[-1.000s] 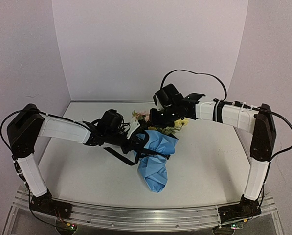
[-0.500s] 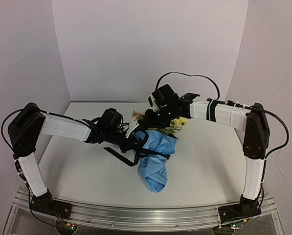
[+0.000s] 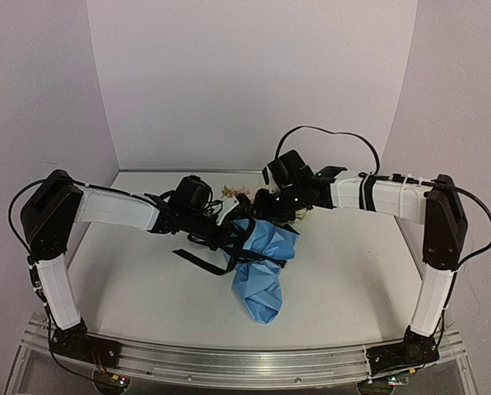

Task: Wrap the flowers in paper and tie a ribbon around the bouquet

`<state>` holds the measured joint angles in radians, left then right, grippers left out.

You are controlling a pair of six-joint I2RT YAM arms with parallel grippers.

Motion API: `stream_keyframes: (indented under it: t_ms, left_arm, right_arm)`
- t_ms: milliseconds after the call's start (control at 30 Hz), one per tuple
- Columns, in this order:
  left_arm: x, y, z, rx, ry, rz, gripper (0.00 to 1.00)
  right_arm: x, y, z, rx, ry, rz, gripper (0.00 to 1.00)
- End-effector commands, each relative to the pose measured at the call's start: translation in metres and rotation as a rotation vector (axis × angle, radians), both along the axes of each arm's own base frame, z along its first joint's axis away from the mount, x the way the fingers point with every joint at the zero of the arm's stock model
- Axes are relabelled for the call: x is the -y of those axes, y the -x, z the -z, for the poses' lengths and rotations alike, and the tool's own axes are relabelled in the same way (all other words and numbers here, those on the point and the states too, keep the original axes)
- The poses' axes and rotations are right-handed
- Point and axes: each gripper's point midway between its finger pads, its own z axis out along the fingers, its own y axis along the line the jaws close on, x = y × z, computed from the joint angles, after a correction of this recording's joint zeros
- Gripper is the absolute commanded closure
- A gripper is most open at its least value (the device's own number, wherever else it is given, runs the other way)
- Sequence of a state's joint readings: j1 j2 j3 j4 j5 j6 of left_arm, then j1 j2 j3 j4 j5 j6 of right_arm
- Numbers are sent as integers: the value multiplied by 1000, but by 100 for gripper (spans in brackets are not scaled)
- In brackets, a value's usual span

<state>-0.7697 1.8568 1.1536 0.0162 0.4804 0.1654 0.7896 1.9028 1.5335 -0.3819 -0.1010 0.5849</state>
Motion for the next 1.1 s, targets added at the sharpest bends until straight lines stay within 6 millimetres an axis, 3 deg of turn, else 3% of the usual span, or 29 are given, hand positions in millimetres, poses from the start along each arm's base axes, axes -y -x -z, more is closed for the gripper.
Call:
stream_keyframes:
  t_ms: [0, 167, 367, 700, 900, 1067]
  left_arm:
    - [7, -6, -18, 24, 20, 50, 100]
    - [9, -4, -17, 25, -23, 103, 99]
    - [11, 1, -21, 33, -37, 152, 98]
    - [16, 11, -17, 76, -64, 176, 98]
    - [15, 9, -13, 69, -80, 161, 98]
    - [14, 8, -12, 63, -79, 149, 98]
  right_arm:
    - [-7, -18, -39, 41, -150, -19, 61]
    - [-24, -23, -47, 35, -183, -119, 50]
    - [-31, -29, -38, -1, -188, -199, 47]
    - [-32, -37, -5, -54, -152, -217, 49]
    - [-29, -39, -12, -27, -144, -213, 57]
    - [-16, -36, -22, 15, -122, -191, 57]
